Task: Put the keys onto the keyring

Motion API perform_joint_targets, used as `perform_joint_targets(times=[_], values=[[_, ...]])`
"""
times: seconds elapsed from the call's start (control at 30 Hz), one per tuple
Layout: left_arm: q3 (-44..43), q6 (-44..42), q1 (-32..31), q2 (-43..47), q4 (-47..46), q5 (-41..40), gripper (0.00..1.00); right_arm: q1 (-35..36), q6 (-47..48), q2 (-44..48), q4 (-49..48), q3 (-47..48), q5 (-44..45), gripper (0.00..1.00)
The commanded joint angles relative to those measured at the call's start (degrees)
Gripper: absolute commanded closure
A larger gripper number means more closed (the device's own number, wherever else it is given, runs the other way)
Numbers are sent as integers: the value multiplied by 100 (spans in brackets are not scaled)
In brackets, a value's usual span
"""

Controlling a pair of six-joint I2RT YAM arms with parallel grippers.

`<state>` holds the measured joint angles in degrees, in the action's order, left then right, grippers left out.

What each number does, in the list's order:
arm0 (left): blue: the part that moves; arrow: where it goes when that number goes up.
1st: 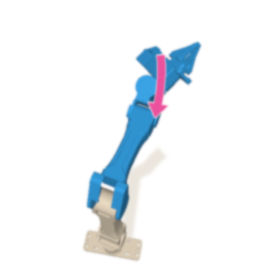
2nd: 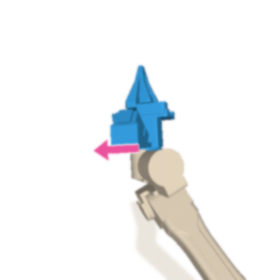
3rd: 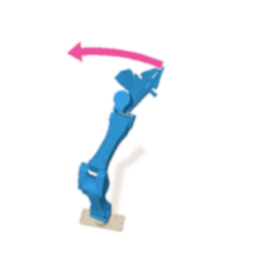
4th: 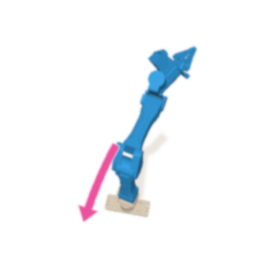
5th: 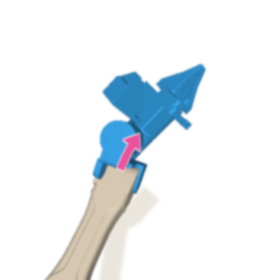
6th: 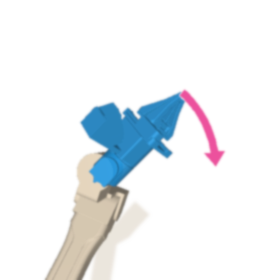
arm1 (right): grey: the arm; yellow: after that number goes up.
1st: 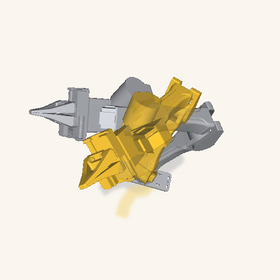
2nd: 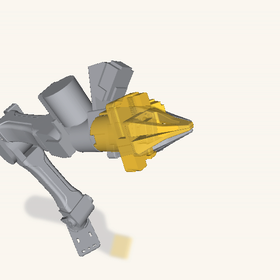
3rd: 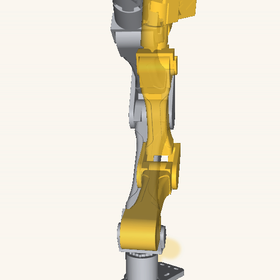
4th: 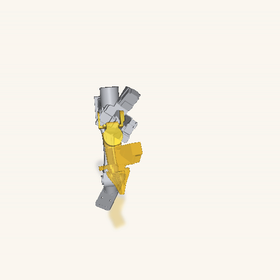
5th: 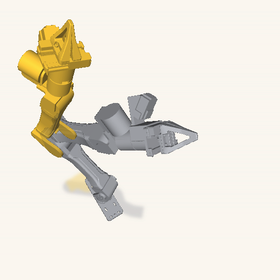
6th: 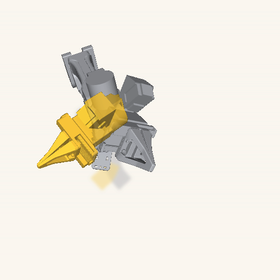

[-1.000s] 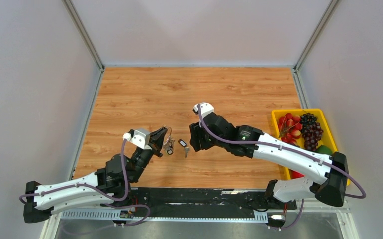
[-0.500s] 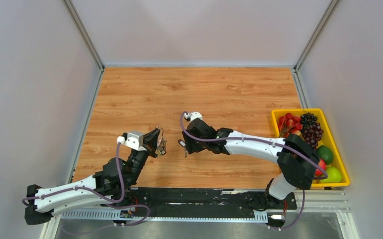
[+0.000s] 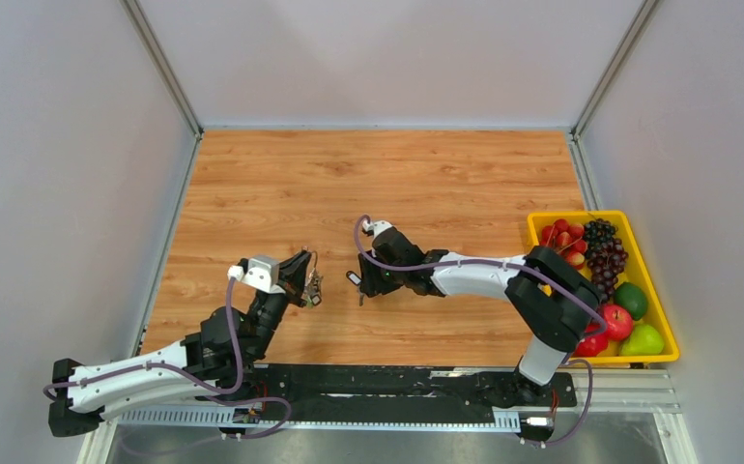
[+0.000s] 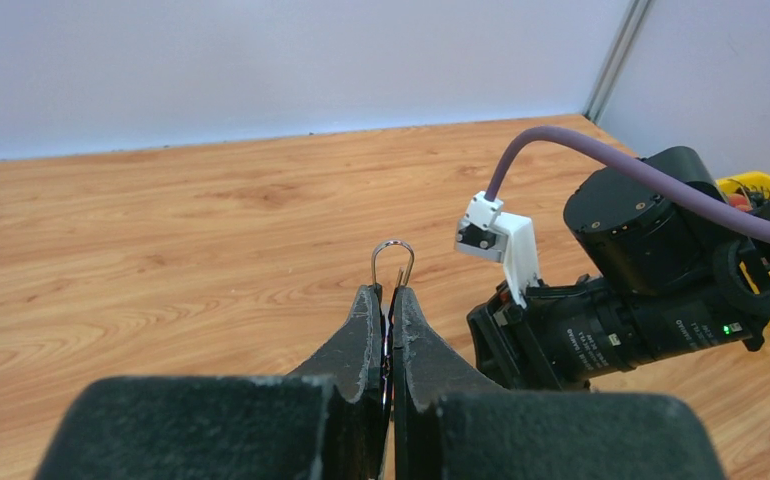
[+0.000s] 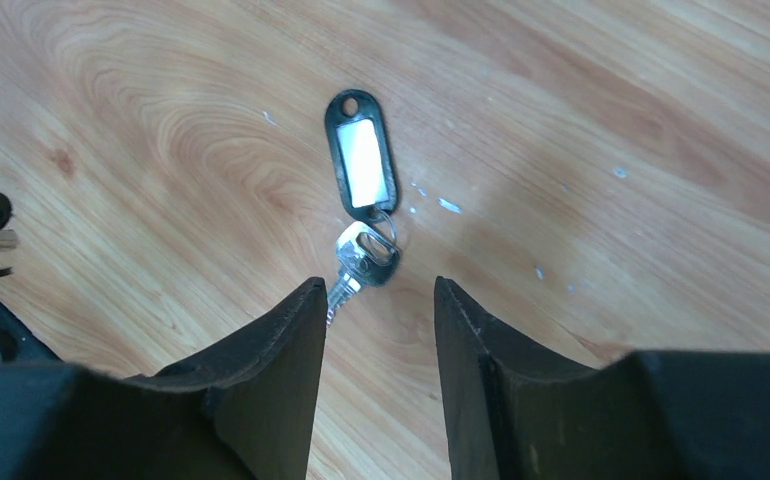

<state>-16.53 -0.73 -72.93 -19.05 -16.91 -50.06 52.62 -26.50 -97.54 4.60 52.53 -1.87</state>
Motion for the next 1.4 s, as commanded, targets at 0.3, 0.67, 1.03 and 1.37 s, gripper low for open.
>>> perform_joint_targets(times=[0.3, 0.67, 1.03, 1.37], values=[[17, 38, 20, -61, -241, 32, 100, -155, -100, -332, -1076, -63, -584, 62], [19, 43, 15, -56, -228, -11, 100, -156, -161, -474, -1170, -107, -649, 66], [27, 41, 15, -28, -208, -29, 100, -156, -206, -524, -1276, -145, -706, 75], [40, 41, 15, -42, -215, -37, 100, -161, -148, -610, -1394, -96, -729, 97]])
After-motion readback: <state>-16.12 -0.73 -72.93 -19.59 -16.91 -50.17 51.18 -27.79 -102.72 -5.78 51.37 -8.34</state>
